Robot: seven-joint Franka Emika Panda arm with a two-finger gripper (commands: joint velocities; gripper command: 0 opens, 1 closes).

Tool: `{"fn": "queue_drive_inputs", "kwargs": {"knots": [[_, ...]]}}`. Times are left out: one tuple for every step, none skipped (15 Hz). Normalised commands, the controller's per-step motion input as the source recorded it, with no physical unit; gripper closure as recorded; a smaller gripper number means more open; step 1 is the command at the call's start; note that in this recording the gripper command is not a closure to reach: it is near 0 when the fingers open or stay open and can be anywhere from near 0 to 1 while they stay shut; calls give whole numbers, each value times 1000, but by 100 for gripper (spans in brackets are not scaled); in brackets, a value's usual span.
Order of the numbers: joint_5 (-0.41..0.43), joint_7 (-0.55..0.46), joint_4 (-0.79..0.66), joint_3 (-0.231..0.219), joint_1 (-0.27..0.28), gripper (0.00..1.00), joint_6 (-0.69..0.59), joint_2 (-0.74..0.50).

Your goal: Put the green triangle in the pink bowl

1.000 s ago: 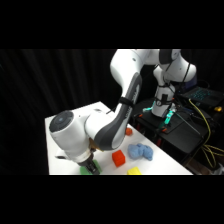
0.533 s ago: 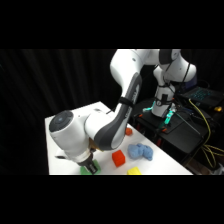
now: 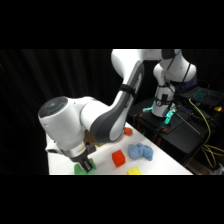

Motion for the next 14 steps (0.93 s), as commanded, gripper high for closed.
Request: {"fn": "queue_drive_inputs", "kwargs": {"knots": [[64,83,-246,-41,45,100,-49,-382],[58,92,-291,-48,43,100,-5,-389],[49,106,-366,-58,42,100,49,-425],[38,121,-419,-71,42,100,90,-448],[39,124,-482,-75,30,100,133,-481],[36,126,-514,-79,23,100,161,-486],[27,137,-581,-87,16,100,203,-523],[15,147,-615,-91,15,100,230,-533],[3,157,-662,-94,10,100,263,-556],[-4,166,-703,-94,4,100,291,-572],[-17,183,-751,-97,-1,100,318,-593],[-24,192,-755,-93,-5,100,326,-585],[-29,207,-769,-90,-10,100,333,-586],[-34,224,-796,-89,-16,100,340,-597]]}}
